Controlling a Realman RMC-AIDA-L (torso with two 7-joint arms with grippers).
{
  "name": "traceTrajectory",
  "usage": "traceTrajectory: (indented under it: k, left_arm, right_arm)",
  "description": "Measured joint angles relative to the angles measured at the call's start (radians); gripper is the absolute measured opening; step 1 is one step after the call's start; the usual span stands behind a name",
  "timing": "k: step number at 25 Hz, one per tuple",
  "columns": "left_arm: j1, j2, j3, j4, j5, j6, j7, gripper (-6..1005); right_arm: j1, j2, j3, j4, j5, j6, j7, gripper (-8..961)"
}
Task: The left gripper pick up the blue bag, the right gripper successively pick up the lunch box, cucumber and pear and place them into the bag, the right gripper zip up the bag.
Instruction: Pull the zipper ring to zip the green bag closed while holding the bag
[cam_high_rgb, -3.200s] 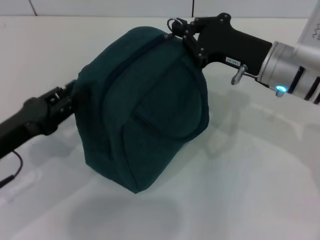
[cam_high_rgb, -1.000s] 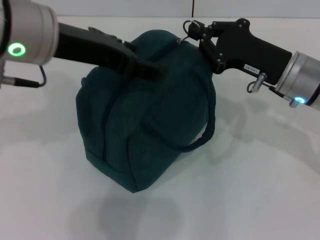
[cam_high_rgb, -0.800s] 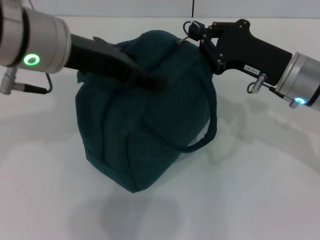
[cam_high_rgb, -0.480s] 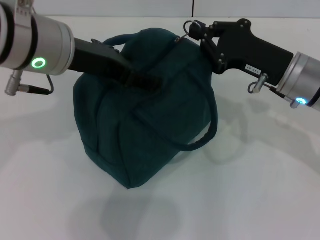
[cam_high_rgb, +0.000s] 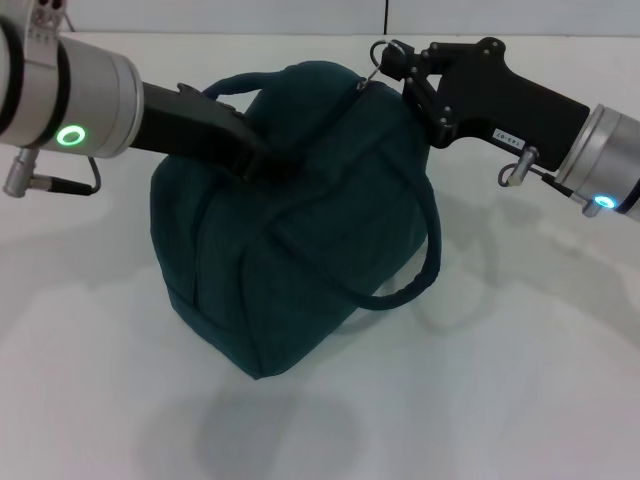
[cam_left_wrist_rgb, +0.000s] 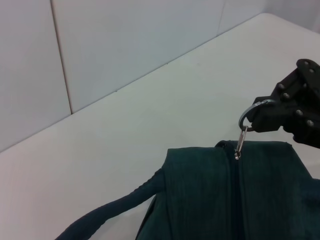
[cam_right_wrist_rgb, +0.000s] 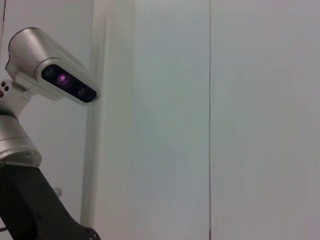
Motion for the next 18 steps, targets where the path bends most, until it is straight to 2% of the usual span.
traceTrajectory:
  k: [6, 11, 18]
  left_arm:
    - [0.0, 0.0, 0.001, -0.002, -0.001, 0.001, 0.001, 472]
    - [0.0, -0.001, 0.012, -0.002, 0.0, 0.002, 0.001, 236]
    - [0.0, -0.001, 0.013, 0.003, -0.002, 0.003, 0.003, 146]
  right_arm:
    - [0.0, 0.0, 0.0, 0.0, 0.0, 0.0, 0.0, 105]
    - [0.0, 0.0, 0.0, 0.0, 0.0, 0.0, -0.001, 106]
    - [-0.002, 0.0, 0.0, 0.0, 0.002, 0.0, -0.003, 109]
